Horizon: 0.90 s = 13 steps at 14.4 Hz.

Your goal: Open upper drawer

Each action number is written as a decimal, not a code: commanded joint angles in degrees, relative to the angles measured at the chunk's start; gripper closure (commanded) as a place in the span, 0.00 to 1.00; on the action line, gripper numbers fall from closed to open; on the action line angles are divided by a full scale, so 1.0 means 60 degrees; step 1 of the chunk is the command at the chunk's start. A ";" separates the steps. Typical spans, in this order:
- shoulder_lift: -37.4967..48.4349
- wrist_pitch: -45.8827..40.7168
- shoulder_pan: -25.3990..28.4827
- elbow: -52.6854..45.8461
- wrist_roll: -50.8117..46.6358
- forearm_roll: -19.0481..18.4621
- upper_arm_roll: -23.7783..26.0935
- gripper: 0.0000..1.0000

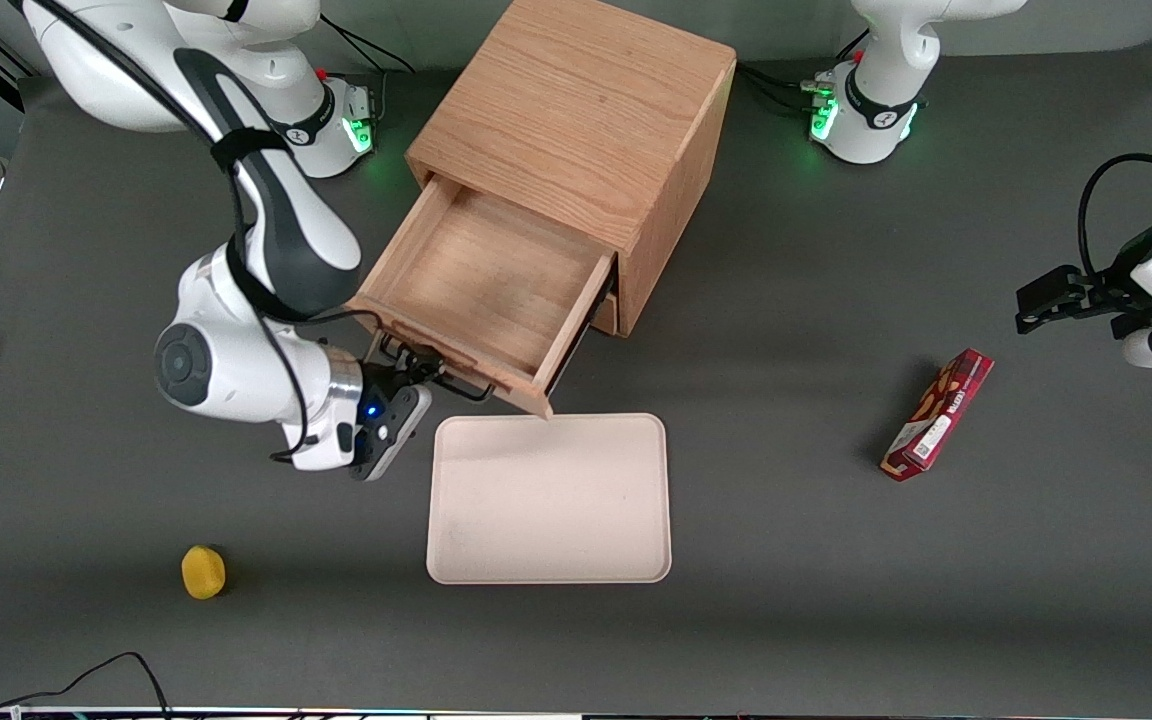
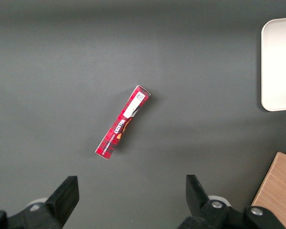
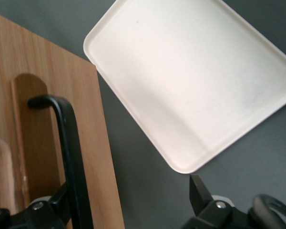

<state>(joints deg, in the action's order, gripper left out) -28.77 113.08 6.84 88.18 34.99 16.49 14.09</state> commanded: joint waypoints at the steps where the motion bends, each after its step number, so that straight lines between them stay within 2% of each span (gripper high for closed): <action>1: -0.0522 -0.0741 0.0017 -0.1072 0.0423 -0.0141 -0.0297 0.00; 5: -0.0581 -0.1034 0.0046 -0.1351 0.0512 -0.0141 -0.0547 0.00; 8: -0.0406 -0.2159 0.0148 -0.2198 0.0205 -0.0126 -0.0547 0.00; 11: 0.0047 -0.3477 0.0149 -0.2975 -0.0599 -0.0112 -0.0532 0.00; 13: 0.0865 -0.4080 0.0149 -0.3139 -0.1738 -0.0155 -0.0547 0.00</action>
<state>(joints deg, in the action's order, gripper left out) -28.25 92.23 7.12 70.71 30.99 16.45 11.29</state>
